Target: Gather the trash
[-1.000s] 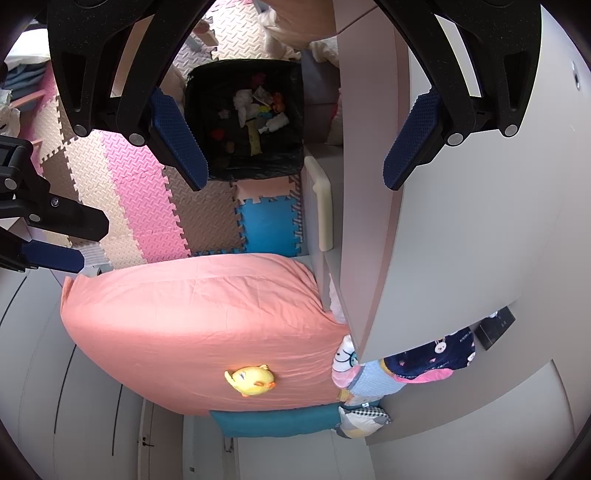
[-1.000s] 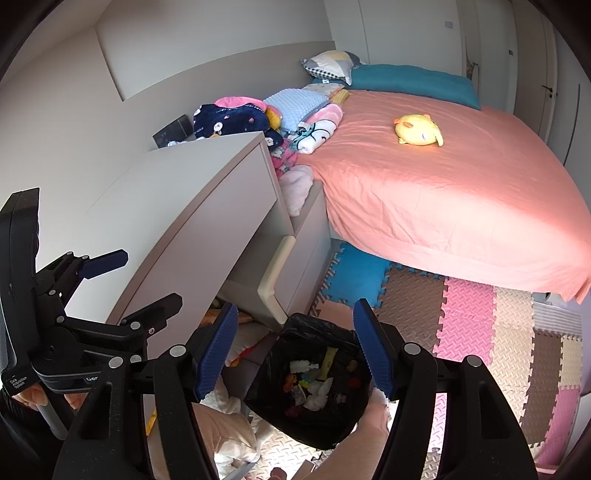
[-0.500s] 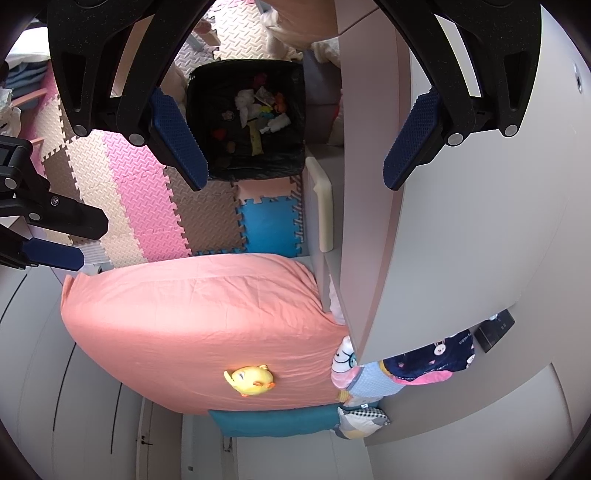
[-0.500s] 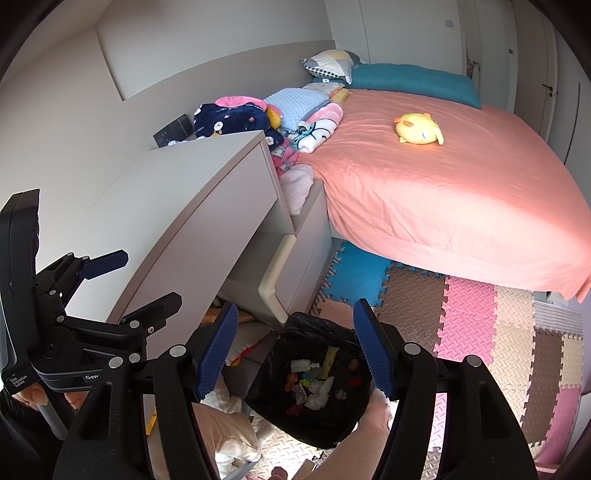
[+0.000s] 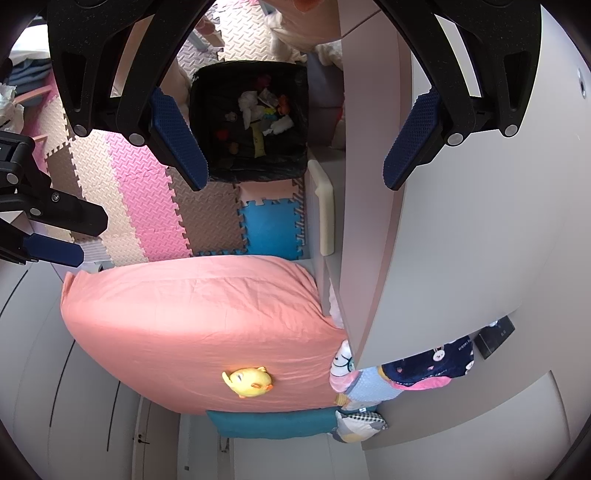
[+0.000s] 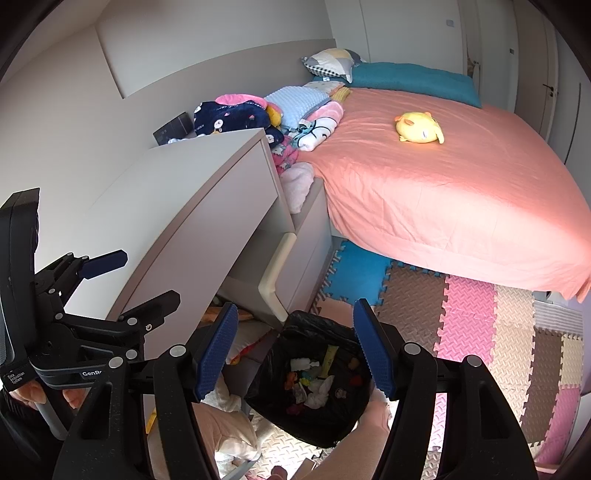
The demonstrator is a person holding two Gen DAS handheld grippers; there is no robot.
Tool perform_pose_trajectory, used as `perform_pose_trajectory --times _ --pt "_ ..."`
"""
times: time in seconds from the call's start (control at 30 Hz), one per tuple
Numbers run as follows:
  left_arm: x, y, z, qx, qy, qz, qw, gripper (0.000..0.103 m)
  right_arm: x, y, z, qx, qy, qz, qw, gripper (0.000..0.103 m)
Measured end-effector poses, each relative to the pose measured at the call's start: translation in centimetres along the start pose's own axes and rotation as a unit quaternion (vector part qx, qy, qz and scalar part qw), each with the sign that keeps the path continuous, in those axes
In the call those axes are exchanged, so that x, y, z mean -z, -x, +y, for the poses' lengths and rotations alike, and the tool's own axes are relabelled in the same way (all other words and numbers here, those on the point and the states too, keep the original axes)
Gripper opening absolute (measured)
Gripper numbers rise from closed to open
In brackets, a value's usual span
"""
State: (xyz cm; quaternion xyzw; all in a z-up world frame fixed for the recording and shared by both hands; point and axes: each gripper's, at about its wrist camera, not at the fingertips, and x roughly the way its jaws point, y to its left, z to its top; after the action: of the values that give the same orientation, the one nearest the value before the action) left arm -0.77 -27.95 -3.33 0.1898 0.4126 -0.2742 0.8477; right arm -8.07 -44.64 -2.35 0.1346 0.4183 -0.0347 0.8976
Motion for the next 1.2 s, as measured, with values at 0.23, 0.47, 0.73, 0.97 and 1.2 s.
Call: perform_pose_trajectory --times 0.23,0.47,0.73,0.97,1.2 --pt "0.07 -0.21 0.07 0.001 0.009 0.006 0.9999 0.093 0.07 -0.04 0.08 0.0 0.0 0.0 1.0 0.066" --pt "0.03 -0.09 0.26 -0.002 0.015 0.001 0.9999 0.096 0.09 -0.07 0.17 0.002 -0.001 -0.001 1.0 0.069" --pt "0.01 0.03 0.42 -0.001 0.022 -0.003 0.9998 0.096 0.27 -0.11 0.33 0.002 0.0 -0.001 1.0 0.07" --pt "-0.02 0.3 0.0 0.0 0.009 -0.009 0.9999 0.096 0.42 -0.14 0.48 0.002 0.0 -0.001 1.0 0.07" --pt "0.01 0.74 -0.47 -0.026 -0.008 -0.032 0.9991 0.096 0.36 -0.14 0.56 0.002 0.0 -0.001 1.0 0.07"
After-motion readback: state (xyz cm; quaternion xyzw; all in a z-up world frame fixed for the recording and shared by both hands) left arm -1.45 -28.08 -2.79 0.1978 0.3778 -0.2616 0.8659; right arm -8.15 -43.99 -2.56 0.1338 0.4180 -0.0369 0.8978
